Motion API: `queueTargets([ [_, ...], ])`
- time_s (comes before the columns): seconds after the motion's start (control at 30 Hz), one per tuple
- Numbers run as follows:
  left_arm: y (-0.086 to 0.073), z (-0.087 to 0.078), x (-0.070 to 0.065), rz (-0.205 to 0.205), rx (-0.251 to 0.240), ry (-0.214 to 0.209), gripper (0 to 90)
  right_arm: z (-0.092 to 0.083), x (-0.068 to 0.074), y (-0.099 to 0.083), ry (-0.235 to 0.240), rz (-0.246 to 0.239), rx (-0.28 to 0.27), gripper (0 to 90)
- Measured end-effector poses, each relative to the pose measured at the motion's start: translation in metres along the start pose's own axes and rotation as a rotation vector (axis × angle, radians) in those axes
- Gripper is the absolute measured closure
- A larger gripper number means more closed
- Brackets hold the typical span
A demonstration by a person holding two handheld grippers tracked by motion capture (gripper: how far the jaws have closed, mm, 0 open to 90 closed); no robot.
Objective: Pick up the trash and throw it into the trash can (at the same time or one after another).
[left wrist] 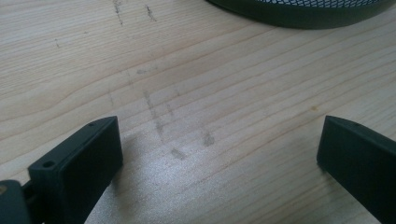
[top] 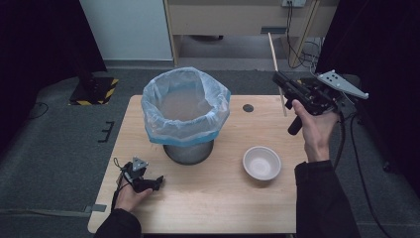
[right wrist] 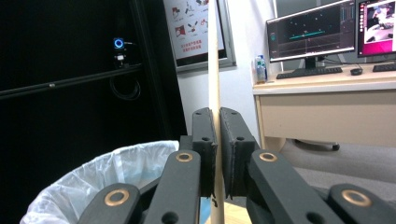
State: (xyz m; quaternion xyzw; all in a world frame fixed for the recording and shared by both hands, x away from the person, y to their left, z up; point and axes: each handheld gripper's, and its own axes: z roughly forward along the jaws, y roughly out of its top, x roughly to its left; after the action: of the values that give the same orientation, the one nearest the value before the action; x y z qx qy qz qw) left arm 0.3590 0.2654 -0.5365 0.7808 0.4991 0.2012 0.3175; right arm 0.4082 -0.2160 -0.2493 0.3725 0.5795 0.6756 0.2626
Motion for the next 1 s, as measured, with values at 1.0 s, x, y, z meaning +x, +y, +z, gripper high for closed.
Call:
queueTargets([
  [1.0, 0.000, 0.000, 0.000, -0.001, -0.002, 0.000, 0.0, 0.077, 0.055, 0.015, 0.120, -0.004, -0.026, 85.7],
])
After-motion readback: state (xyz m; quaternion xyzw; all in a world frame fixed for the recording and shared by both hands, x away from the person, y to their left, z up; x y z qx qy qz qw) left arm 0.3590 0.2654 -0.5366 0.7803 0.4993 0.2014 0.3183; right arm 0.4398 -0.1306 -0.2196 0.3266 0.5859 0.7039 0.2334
